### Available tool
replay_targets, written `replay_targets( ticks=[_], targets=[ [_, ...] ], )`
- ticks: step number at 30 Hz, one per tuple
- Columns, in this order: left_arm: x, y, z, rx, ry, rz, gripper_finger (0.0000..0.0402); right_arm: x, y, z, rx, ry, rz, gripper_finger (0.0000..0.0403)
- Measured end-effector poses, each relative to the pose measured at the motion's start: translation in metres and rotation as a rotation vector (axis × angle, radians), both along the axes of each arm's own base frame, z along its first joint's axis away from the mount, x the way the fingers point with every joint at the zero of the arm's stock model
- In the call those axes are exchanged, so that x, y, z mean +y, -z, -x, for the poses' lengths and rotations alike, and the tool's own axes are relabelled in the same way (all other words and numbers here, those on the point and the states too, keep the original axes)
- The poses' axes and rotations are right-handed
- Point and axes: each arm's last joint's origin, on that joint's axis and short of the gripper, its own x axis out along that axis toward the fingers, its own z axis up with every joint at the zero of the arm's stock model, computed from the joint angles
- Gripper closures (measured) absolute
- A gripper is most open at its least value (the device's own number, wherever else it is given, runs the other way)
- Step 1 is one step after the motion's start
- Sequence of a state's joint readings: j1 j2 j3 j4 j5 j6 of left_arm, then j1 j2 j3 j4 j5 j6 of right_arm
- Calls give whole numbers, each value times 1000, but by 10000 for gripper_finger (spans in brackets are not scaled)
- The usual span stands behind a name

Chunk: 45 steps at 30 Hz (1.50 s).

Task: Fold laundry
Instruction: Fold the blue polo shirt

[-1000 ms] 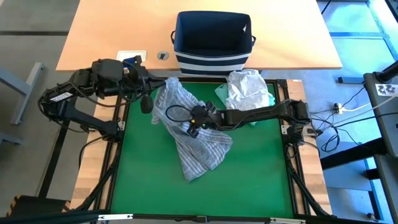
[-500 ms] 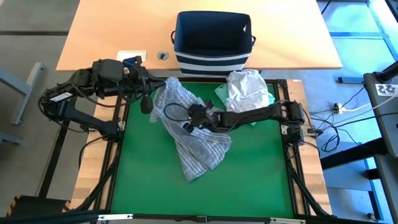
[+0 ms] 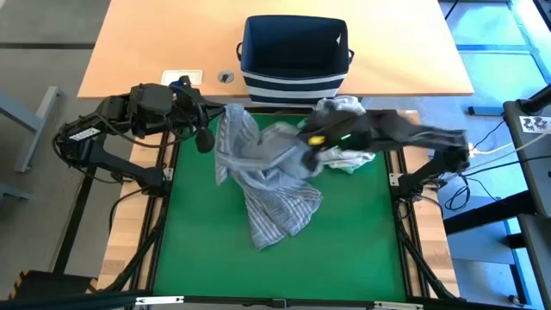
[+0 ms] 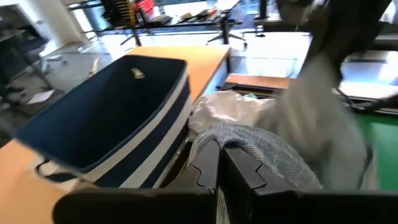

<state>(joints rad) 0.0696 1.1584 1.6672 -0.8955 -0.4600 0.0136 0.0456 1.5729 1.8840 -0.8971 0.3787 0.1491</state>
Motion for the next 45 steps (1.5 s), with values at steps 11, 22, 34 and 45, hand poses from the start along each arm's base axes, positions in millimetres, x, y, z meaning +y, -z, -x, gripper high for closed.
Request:
replay_targets(
  ticks=[11,22,34,45],
  targets=[
    [4,5,5,-26,-201,70,395,-9,-99,102,-183,101,152,397],
    [-10,-19,6,-269,138,266,395,-10,-114,120,-239,87,259,394],
    [-11,-80,54,-426,80,1,395,-12,-119,126,-242,83,325,388],
    [12,-76,63,-160,-269,-324,395,-66,-105,106,-86,316,409,387]
  ],
)
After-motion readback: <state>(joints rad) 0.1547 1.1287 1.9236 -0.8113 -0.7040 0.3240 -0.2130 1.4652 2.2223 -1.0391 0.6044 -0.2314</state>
